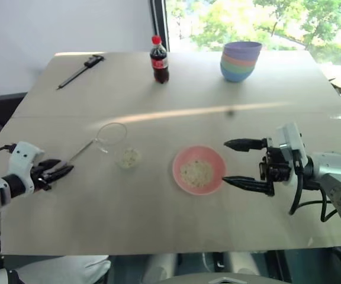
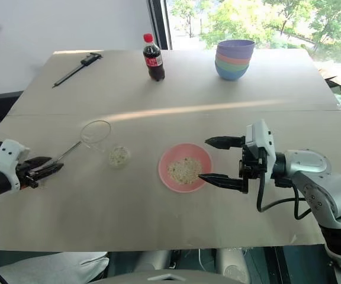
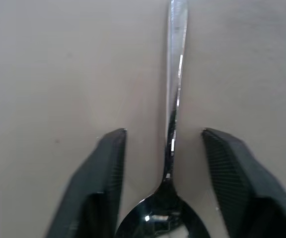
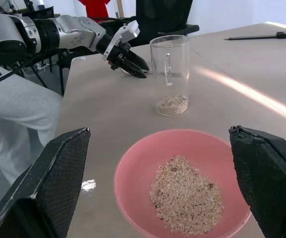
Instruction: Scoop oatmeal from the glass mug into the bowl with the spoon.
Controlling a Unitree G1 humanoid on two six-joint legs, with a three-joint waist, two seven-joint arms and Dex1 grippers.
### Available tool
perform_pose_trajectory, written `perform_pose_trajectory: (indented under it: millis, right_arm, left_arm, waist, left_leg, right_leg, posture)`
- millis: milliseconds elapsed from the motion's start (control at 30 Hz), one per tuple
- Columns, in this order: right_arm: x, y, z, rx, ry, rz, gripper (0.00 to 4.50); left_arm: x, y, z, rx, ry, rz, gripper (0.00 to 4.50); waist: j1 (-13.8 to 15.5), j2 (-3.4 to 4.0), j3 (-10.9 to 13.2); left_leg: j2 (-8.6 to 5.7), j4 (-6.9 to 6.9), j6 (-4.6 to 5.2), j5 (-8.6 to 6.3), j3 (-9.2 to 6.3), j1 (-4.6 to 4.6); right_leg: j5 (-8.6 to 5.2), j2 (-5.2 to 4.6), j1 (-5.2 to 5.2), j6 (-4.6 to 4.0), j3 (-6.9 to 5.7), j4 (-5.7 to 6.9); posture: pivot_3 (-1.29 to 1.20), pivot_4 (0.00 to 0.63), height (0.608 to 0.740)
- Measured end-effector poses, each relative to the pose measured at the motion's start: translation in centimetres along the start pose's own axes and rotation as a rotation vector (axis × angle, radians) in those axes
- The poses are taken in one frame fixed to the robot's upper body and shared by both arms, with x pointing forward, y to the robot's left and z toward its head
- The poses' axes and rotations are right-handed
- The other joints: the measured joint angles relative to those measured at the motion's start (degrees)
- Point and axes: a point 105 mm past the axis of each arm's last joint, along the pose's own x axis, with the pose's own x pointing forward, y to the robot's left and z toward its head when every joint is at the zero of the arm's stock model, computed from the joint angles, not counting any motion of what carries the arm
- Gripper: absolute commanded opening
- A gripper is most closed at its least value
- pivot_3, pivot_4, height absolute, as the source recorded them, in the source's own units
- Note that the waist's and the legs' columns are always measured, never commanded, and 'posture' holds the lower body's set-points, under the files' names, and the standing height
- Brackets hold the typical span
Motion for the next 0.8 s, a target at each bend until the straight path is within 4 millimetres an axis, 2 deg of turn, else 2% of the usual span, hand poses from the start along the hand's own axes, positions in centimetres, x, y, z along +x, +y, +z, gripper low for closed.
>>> perform_pose_trajectory:
  millis: [33, 67, 100, 267, 367, 500, 533, 600, 667, 733, 767, 800]
  right_arm:
    - [0.0, 0.0, 0.0, 0.000, 0.000, -0.001, 4.50]
    - [0.0, 0.0, 0.0, 0.000, 0.000, -0.001, 4.50]
    - [0.0, 0.0, 0.0, 0.000, -0.002, -0.002, 4.50]
    - [0.1, -0.1, 0.0, 0.001, -0.010, -0.006, 4.50]
    - [0.2, -0.3, -0.2, 0.007, -0.013, -0.009, 4.50]
    - [0.5, -0.5, -0.1, 0.005, -0.022, 0.000, 4.50]
    - [0.6, -0.7, 0.1, -0.005, -0.023, 0.001, 4.50]
    - [0.6, -0.8, 0.2, -0.011, -0.023, 0.000, 4.50]
    - [0.7, -1.3, 0.3, -0.007, -0.030, -0.011, 4.50]
    - [1.1, -1.9, 0.7, -0.004, -0.049, -0.033, 4.50]
    - [1.2, -2.0, 0.9, -0.006, -0.055, -0.038, 4.50]
    - [1.8, -2.7, 1.7, -0.005, -0.087, -0.068, 4.50]
  left_arm:
    - [0.0, 0.0, 0.0, 0.008, 0.000, 0.002, 0.51]
    - [0.0, 0.0, 0.0, 0.011, 0.000, 0.003, 0.43]
    - [0.0, 0.1, 0.0, 0.019, -0.006, 0.012, 0.14]
    - [-0.5, 1.3, -0.2, 0.010, -0.048, 0.125, 0.14]
    - [-0.9, 2.0, 0.9, -0.009, -0.120, 0.188, 0.14]
    - [-1.8, 2.5, 3.8, 0.020, -0.230, 0.236, 0.14]
    - [-2.3, 2.6, 5.4, 0.035, -0.285, 0.254, 0.14]
    - [-2.9, 2.7, 6.9, 0.055, -0.336, 0.272, 0.14]
    - [-4.2, 2.8, 10.6, 0.089, -0.447, 0.318, 0.14]
    - [-5.2, 2.7, 13.7, 0.140, -0.521, 0.341, 0.14]
    - [-5.4, 2.6, 14.4, 0.154, -0.536, 0.344, 0.14]
    - [-6.1, 2.1, 16.7, 0.196, -0.594, 0.342, 0.14]
  waist:
    - [-0.03, 0.00, 0.00]
    - [-0.05, 0.00, 0.00]
    - [-0.11, 0.00, 0.00]
    - [-0.92, -0.08, 0.03]
    - [-1.12, -0.33, 0.12]
    - [-1.12, -0.49, 0.15]
    - [-1.11, -0.56, 0.16]
    - [-1.11, -0.62, 0.13]
    - [-1.09, -0.65, 0.12]
    - [-1.12, -0.66, 0.12]
    - [-1.16, -0.66, 0.13]
    - [-1.26, -0.65, 0.13]
  left_leg:
    - [0.01, 0.01, -0.01, 0.01, -0.01, 0.01]
    - [0.02, 0.01, -0.02, 0.02, -0.01, 0.01]
    - [0.02, 0.01, -0.03, 0.03, -0.02, 0.02]
    - [0.03, 0.02, -0.04, 0.03, -0.03, -0.07]
    - [0.02, 0.02, -0.05, 0.03, -0.04, -0.16]
    - [-0.02, 0.02, -0.07, 0.03, -0.05, -0.42]
    - [-0.02, 0.05, -0.12, 0.06, -0.06, -0.60]
    - [-0.02, 0.06, -0.29, 0.15, -0.08, -0.70]
    - [-0.03, 0.19, -0.34, 0.18, -0.15, -1.18]
    - [-0.04, 0.21, -0.35, 0.19, -0.14, -1.19]
    - [-0.04, 0.21, -0.35, 0.19, -0.14, -1.19]
    - [-0.07, 0.21, -0.35, 0.19, -0.10, -1.17]
  right_leg:
    - [0.00, 0.01, -0.01, 0.00, 0.02, 0.05]
    - [0.00, 0.01, -0.01, 0.00, 0.03, 0.06]
    - [0.00, 0.02, -0.01, 0.00, 0.04, 0.08]
    - [0.00, 0.03, -0.10, 0.00, 0.05, 0.09]
    - [0.00, 0.00, -0.13, 0.00, 0.03, 0.05]
    - [0.01, -0.08, -0.35, 0.00, 0.03, 0.00]
    - [0.02, -0.09, -0.51, 0.00, 0.02, 0.02]
    - [0.02, -0.09, -0.61, 0.00, 0.01, 0.02]
    - [0.03, -0.08, -1.04, -0.01, -0.06, 0.12]
    - [0.03, -0.08, -1.04, -0.02, -0.06, 0.13]
    - [0.04, -0.08, -1.04, -0.02, -0.05, 0.13]
    - [0.04, -0.09, -1.04, -0.01, 0.00, 0.15]
  posture:
    - [0.00, 0.150, 0.740]
    - [0.00, 0.150, 0.740]
    - [0.00, 0.150, 0.740]
    - [0.00, 0.150, 0.740]
    - [0.00, 0.150, 0.740]
    - [0.00, 0.150, 0.740]
    - [0.00, 0.150, 0.740]
    - [0.00, 0.150, 0.740]
    - [0.00, 0.150, 0.740]
    - [0.00, 0.150, 0.740]
    - [0.00, 0.150, 0.740]
    - [0.00, 0.150, 0.740]
